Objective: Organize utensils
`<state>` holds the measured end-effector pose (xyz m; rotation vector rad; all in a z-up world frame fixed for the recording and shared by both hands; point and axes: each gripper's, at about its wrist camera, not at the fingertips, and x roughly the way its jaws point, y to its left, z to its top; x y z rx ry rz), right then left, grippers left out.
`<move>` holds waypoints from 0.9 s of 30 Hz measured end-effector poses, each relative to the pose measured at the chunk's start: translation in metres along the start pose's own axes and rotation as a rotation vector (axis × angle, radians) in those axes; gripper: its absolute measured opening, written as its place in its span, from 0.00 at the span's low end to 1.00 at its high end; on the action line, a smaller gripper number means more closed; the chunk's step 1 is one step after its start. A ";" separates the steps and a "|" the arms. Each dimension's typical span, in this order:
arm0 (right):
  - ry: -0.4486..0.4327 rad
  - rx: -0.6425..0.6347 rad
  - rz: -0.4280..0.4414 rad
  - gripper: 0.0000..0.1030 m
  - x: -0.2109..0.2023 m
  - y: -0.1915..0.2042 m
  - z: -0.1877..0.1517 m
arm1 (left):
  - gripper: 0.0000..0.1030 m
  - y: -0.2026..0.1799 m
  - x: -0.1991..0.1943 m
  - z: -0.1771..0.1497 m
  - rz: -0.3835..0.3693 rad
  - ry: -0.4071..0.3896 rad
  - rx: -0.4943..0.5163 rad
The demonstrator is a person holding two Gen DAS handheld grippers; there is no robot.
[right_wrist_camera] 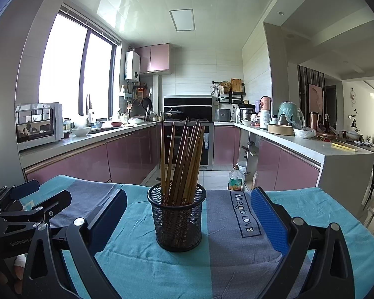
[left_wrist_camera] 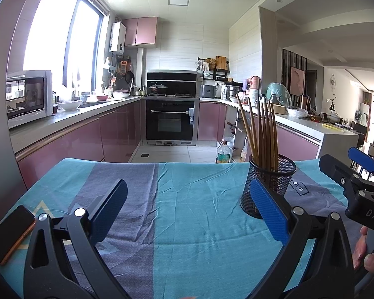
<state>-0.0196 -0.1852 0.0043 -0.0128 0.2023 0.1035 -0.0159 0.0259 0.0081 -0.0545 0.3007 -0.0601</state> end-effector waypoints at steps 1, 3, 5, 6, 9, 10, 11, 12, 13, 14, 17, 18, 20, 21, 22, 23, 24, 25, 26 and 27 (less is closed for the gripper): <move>0.000 0.001 -0.001 0.93 -0.001 0.001 0.000 | 0.94 0.000 0.000 0.000 0.000 0.000 0.002; -0.002 0.002 0.000 0.93 -0.001 0.002 0.000 | 0.94 0.002 -0.002 0.001 0.001 -0.002 0.007; -0.001 0.001 -0.001 0.93 -0.001 0.002 -0.001 | 0.94 -0.001 0.001 0.002 0.003 -0.003 0.012; -0.001 0.002 0.000 0.93 -0.001 0.002 -0.001 | 0.94 0.000 0.000 0.002 0.002 -0.003 0.013; 0.001 0.003 0.000 0.93 -0.001 0.002 0.000 | 0.94 -0.001 0.001 0.002 0.001 -0.002 0.012; 0.001 0.002 -0.002 0.93 -0.001 0.002 -0.001 | 0.94 -0.002 0.001 0.002 0.002 -0.002 0.013; 0.001 0.002 -0.002 0.93 -0.001 0.002 -0.001 | 0.94 -0.003 0.001 0.002 0.001 -0.003 0.014; 0.001 0.003 -0.001 0.93 -0.001 0.002 -0.001 | 0.94 -0.001 0.000 0.002 -0.001 -0.005 0.016; 0.002 0.003 0.000 0.93 -0.001 0.002 -0.001 | 0.94 -0.003 0.000 0.003 0.000 -0.008 0.018; 0.002 0.002 -0.001 0.93 -0.001 0.002 -0.001 | 0.94 -0.003 -0.002 0.003 0.001 -0.015 0.024; 0.003 0.003 0.002 0.93 -0.001 0.002 -0.002 | 0.94 -0.003 -0.005 0.004 -0.006 -0.021 0.036; 0.005 0.003 0.003 0.93 0.000 0.002 -0.002 | 0.94 -0.002 -0.005 0.004 -0.010 -0.018 0.037; 0.012 0.002 0.006 0.93 0.001 0.001 -0.003 | 0.94 0.000 -0.005 0.004 -0.009 -0.008 0.036; 0.016 0.001 0.008 0.93 0.002 0.001 -0.003 | 0.94 0.003 -0.004 0.003 -0.013 0.003 0.031; 0.021 0.001 0.009 0.93 0.002 0.000 -0.004 | 0.94 0.005 -0.002 0.003 -0.013 0.013 0.024; 0.026 0.001 0.010 0.93 0.003 0.000 -0.004 | 0.94 0.007 -0.001 0.002 -0.012 0.023 0.017; 0.032 0.001 0.011 0.93 0.004 -0.002 -0.005 | 0.94 0.010 0.000 0.002 -0.010 0.032 0.012; 0.041 0.001 0.011 0.93 0.005 -0.003 -0.006 | 0.94 0.012 0.002 0.002 -0.007 0.038 0.009; 0.052 0.003 0.010 0.93 0.007 -0.007 -0.007 | 0.94 0.016 0.003 0.001 -0.001 0.043 0.006; 0.067 0.007 0.007 0.93 0.009 -0.011 -0.008 | 0.94 0.021 0.004 0.001 0.006 0.050 0.003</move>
